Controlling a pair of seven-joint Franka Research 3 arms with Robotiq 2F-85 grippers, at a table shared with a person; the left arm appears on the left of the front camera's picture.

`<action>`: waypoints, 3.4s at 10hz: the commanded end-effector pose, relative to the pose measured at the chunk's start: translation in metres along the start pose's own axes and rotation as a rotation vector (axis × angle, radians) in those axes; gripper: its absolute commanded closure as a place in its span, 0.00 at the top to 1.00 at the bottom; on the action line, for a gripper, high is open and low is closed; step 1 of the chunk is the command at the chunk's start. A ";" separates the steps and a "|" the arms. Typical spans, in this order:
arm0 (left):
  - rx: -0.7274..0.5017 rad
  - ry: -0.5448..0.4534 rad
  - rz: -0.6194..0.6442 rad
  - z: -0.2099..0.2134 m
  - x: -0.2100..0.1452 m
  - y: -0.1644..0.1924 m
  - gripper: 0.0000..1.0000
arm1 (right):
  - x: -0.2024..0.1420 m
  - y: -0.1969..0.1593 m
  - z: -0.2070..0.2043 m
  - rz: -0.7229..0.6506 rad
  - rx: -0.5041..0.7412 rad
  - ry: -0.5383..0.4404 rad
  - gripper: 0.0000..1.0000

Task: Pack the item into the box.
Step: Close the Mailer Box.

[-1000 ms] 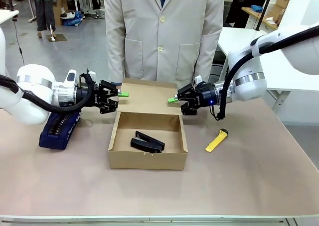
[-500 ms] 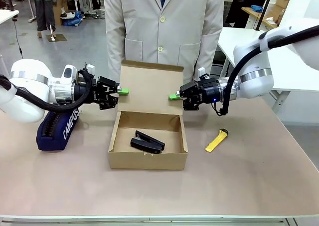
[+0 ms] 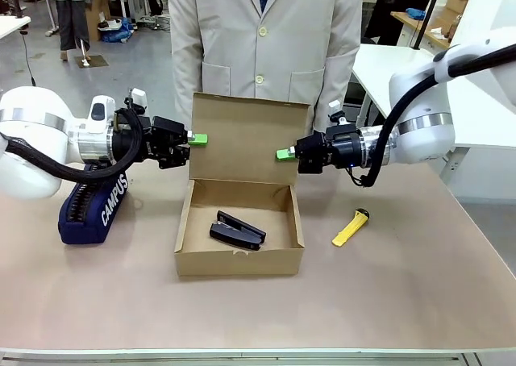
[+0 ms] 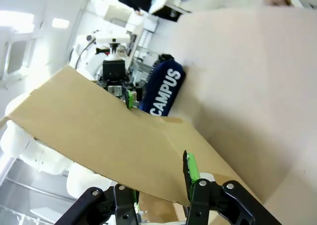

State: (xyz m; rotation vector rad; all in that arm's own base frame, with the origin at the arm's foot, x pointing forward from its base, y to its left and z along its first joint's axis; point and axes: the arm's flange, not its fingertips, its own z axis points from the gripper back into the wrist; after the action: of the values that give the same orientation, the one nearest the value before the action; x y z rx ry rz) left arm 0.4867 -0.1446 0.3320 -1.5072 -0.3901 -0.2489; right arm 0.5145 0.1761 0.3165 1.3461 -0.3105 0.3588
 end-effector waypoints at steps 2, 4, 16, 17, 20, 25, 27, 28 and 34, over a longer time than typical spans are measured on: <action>0.008 0.023 0.029 -0.001 0.003 0.008 0.44 | 0.000 0.000 0.000 0.000 0.000 0.000 0.47; 0.008 0.023 0.029 -0.001 0.003 0.008 0.44 | 0.000 0.000 0.000 0.000 0.000 0.000 0.47; -0.204 0.027 -0.526 0.015 -0.015 -0.019 0.44 | -0.027 0.019 0.004 0.852 0.163 -0.157 0.48; -0.197 0.033 -0.560 0.015 -0.018 -0.020 0.44 | -0.032 0.025 0.003 0.915 0.168 -0.157 0.48; -0.196 0.066 -0.604 0.019 -0.026 -0.024 0.44 | -0.049 0.042 0.004 1.065 0.175 -0.098 0.48; -0.237 0.239 -0.696 0.013 -0.051 -0.021 0.44 | -0.088 0.044 -0.016 1.149 0.190 -0.051 0.48; -0.240 0.258 -0.738 0.014 -0.055 -0.020 0.44 | -0.086 0.045 -0.014 1.153 0.189 -0.059 0.48; -0.245 0.273 -0.757 0.014 -0.056 -0.020 0.44 | -0.085 0.045 -0.014 1.156 0.187 -0.058 0.48; -0.267 0.291 -0.777 0.016 -0.056 -0.021 1.00 | -0.085 0.044 -0.014 1.123 0.181 -0.038 1.00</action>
State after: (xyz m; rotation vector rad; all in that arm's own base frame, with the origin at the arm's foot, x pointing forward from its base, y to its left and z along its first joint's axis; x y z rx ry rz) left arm 0.4309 -0.1389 0.3280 -1.4755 -0.7146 -1.1165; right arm 0.4225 0.1906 0.3158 1.2655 -1.0839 1.3151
